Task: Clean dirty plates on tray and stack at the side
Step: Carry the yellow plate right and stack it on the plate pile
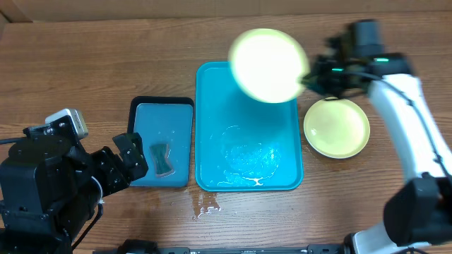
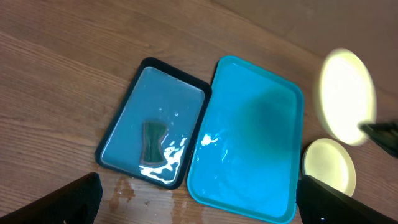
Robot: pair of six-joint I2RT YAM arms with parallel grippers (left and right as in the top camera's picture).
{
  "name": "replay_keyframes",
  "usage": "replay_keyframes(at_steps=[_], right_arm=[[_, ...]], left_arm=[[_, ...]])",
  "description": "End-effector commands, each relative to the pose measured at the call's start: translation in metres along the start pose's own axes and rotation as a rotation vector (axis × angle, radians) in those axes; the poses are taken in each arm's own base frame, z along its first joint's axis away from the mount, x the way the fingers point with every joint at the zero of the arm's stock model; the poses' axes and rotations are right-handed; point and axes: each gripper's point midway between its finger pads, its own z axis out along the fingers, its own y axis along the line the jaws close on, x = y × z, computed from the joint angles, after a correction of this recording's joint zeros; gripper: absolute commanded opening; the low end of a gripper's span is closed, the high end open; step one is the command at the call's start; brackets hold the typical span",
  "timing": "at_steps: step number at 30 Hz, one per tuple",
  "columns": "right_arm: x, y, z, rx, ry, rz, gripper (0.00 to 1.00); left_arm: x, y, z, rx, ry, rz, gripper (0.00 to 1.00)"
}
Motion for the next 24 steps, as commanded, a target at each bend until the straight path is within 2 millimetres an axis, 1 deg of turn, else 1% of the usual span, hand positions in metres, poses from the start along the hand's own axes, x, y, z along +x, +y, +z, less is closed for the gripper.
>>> replay_keyframes(at_steps=[1, 3, 4, 6, 8, 9, 11, 13, 15, 17, 18, 21, 22, 23, 24], right_arm=[[-0.008, -0.079, -0.027, 0.298, -0.071, 0.130, 0.04], [0.003, -0.119, -0.031, 0.435, -0.044, 0.191, 0.04], [0.010, -0.137, -0.031, 0.488, -0.029, 0.214, 0.04], [0.021, -0.161, -0.027, 0.546, -0.007, 0.246, 0.04], [0.029, -0.185, -0.016, 0.560, 0.001, 0.291, 0.04], [0.032, -0.202, -0.010, 0.561, -0.008, 0.326, 0.04], [0.036, -0.214, -0.006, 0.539, -0.005, 0.365, 0.04], [0.038, -0.223, -0.008, 0.534, -0.004, 0.400, 0.04], [0.035, -0.226, -0.014, 0.521, -0.016, 0.422, 0.04], [0.035, -0.217, -0.021, 0.467, -0.001, 0.416, 0.20], [0.036, -0.210, -0.025, 0.437, 0.006, 0.408, 0.31], [0.035, -0.178, -0.035, 0.312, 0.021, 0.323, 0.47], [0.037, -0.165, -0.041, 0.272, 0.021, 0.286, 0.55], [0.039, -0.148, -0.050, 0.226, 0.019, 0.234, 0.58], [0.042, -0.135, -0.056, 0.189, 0.017, 0.189, 0.58]], left_arm=[[-0.003, -0.002, -0.003, 0.008, -0.011, 0.023, 1.00], [-0.003, -0.002, -0.003, 0.008, -0.011, 0.023, 1.00], [-0.003, -0.002, -0.003, 0.008, -0.011, 0.023, 1.00], [-0.003, -0.002, -0.003, 0.008, -0.011, 0.023, 1.00], [-0.003, -0.002, -0.003, 0.008, -0.011, 0.023, 1.00], [-0.003, -0.002, -0.003, 0.008, -0.011, 0.023, 1.00], [-0.003, -0.002, -0.003, 0.008, -0.011, 0.023, 1.00], [-0.003, -0.002, -0.003, 0.008, -0.011, 0.023, 1.00], [-0.003, -0.002, -0.003, 0.008, -0.011, 0.023, 1.00], [-0.003, -0.002, -0.003, 0.008, -0.011, 0.023, 1.00], [-0.003, -0.002, -0.003, 0.008, -0.011, 0.023, 1.00], [-0.003, -0.002, -0.003, 0.008, -0.011, 0.023, 1.00], [-0.003, -0.002, -0.003, 0.008, -0.011, 0.023, 1.00], [-0.003, -0.002, -0.003, 0.008, -0.011, 0.023, 1.00], [-0.003, -0.002, -0.003, 0.008, -0.011, 0.023, 1.00]])
